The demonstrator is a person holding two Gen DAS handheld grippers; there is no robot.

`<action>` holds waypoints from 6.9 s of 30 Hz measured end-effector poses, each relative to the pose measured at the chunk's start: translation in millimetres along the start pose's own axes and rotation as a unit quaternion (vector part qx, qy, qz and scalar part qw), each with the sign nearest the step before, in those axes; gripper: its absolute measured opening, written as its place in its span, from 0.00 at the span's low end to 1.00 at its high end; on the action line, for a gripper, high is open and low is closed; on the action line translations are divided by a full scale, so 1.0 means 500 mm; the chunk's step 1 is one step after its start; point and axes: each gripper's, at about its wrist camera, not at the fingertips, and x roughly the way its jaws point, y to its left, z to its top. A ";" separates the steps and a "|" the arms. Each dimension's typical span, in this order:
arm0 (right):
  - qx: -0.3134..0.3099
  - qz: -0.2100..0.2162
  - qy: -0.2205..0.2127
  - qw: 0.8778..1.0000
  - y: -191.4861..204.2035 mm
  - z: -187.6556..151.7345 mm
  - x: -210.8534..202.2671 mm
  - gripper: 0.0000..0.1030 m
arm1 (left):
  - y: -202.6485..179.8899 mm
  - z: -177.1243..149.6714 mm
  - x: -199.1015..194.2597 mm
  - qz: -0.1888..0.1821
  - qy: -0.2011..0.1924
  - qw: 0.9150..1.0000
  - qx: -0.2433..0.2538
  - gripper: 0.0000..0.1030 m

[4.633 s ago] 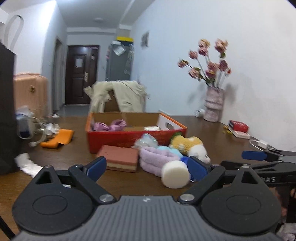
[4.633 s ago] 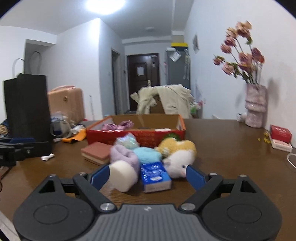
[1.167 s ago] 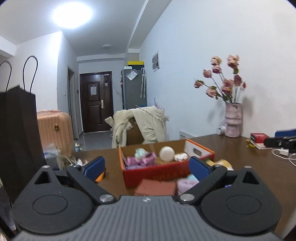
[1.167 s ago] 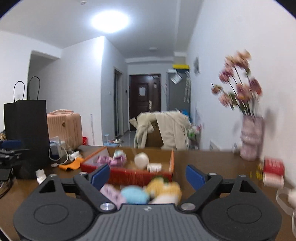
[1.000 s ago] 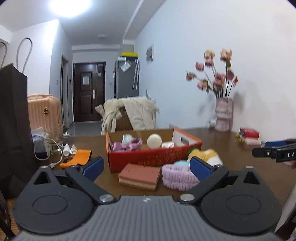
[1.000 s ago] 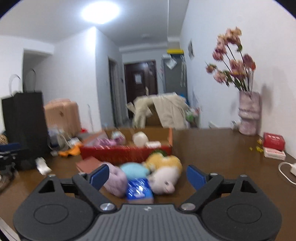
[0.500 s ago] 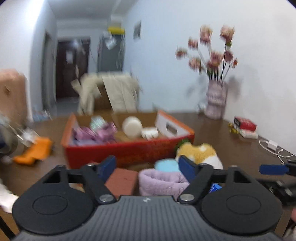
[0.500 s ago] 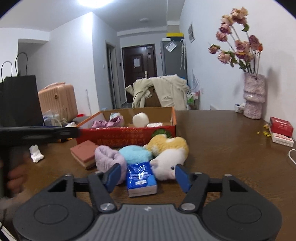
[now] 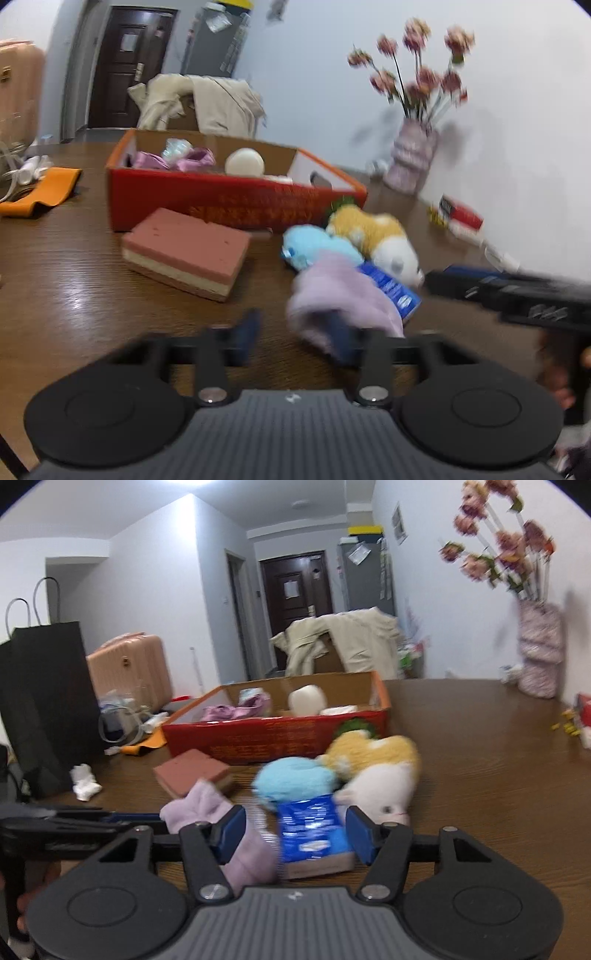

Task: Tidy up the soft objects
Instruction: 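Reach both tools to the lavender fuzzy headband and close on it, then carry the lavender headband over the box and open both tools, then grasp the white sheep plush with the left tool while the right tool grasps the yellow dog plush, then carry the sheep plush into the box and release while the right tool drops the dog plush there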

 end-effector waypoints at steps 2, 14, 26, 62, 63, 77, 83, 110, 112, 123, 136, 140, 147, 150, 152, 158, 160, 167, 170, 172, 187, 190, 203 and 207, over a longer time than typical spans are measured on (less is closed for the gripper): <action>0.003 0.014 0.010 1.000 0.014 0.001 0.017 0.54 | -0.002 0.012 -0.013 0.009 -0.010 1.000 -0.010 0.68; 0.031 0.027 0.044 0.998 0.049 -0.028 0.047 0.34 | 0.017 0.026 0.089 -0.018 0.050 0.997 -0.048 0.31; 0.079 0.059 0.072 0.993 0.042 -0.033 0.077 0.30 | 0.021 -0.016 0.030 0.015 0.031 0.994 -0.100 0.43; -0.143 -0.075 0.107 0.981 -0.132 0.429 0.631 0.09 | 0.113 0.494 0.635 0.071 0.093 0.990 -0.081 0.48; -0.139 -0.080 0.114 0.981 -0.137 0.424 0.643 0.12 | 0.120 0.497 0.627 0.073 0.093 0.989 -0.087 0.69; -0.103 -0.044 0.029 0.993 -0.132 0.499 0.366 0.49 | 0.004 0.537 0.264 0.063 -0.003 0.997 0.048 0.71; -0.104 -0.038 -0.018 0.994 -0.109 0.485 0.165 0.54 | -0.041 0.462 0.069 0.107 -0.048 0.988 0.097 0.79; -0.010 -0.032 -0.043 0.998 -0.043 -0.022 -0.163 0.77 | -0.131 -0.001 -0.204 0.137 -0.113 0.980 0.089 1.00; -0.005 -0.027 -0.037 0.999 -0.050 -0.025 -0.156 0.77 | -0.132 0.001 -0.196 0.128 -0.110 0.982 0.084 1.00; -0.009 -0.034 -0.011 0.999 -0.097 0.005 -0.084 0.77 | -0.165 0.032 -0.088 0.103 -0.082 0.988 0.077 1.00; -0.034 0.091 0.044 0.994 -0.252 0.171 0.206 0.67 | -0.330 0.060 0.211 0.055 0.003 0.989 0.135 0.81; -0.015 0.114 0.080 0.990 -0.286 0.143 0.246 0.46 | -0.336 0.047 0.292 0.082 0.049 0.987 0.130 0.65; 0.091 0.104 0.058 0.989 -0.368 0.106 0.188 0.41 | -0.323 0.054 0.306 0.068 0.041 0.991 0.107 0.56; 0.100 0.104 0.053 0.988 -0.374 0.097 0.180 0.41 | -0.311 0.064 0.311 0.051 0.044 0.995 0.073 0.56; 0.107 0.104 0.049 0.988 -0.375 0.091 0.182 0.40 | -0.311 0.070 0.319 0.040 0.056 0.997 0.035 0.50; 0.116 0.098 0.041 0.988 -0.377 0.086 0.181 0.40 | -0.287 0.074 0.328 0.026 0.064 0.996 -0.050 0.50; 0.122 0.091 0.039 0.988 -0.379 0.082 0.172 0.40 | -0.293 0.075 0.328 0.025 0.070 0.996 -0.048 0.50; 0.177 0.070 0.026 0.981 -0.400 0.050 0.125 0.40 | -0.292 0.064 0.331 -0.012 0.073 0.996 -0.058 0.45; 0.182 0.067 0.021 0.981 -0.403 0.043 0.119 0.39 | -0.295 0.061 0.328 -0.022 0.070 0.995 -0.066 0.43; 0.186 0.070 0.016 0.980 -0.399 0.047 0.109 0.38 | -0.298 0.069 0.314 -0.027 0.059 0.995 -0.076 0.42; 0.180 0.098 -0.028 0.978 -0.290 0.268 0.283 0.37 | -0.096 0.297 0.314 -0.021 -0.036 0.995 -0.088 0.42; 0.190 0.083 0.003 0.978 -0.282 0.262 0.359 0.37 | -0.043 0.298 0.360 -0.013 -0.013 0.994 -0.109 0.43; 0.096 0.040 -0.022 0.994 -0.231 0.226 0.356 0.39 | -0.020 0.269 0.384 0.037 -0.039 0.995 -0.085 0.62; 0.105 0.037 -0.046 0.993 -0.239 0.227 0.331 0.40 | -0.034 0.278 0.357 0.059 -0.063 0.994 -0.072 0.71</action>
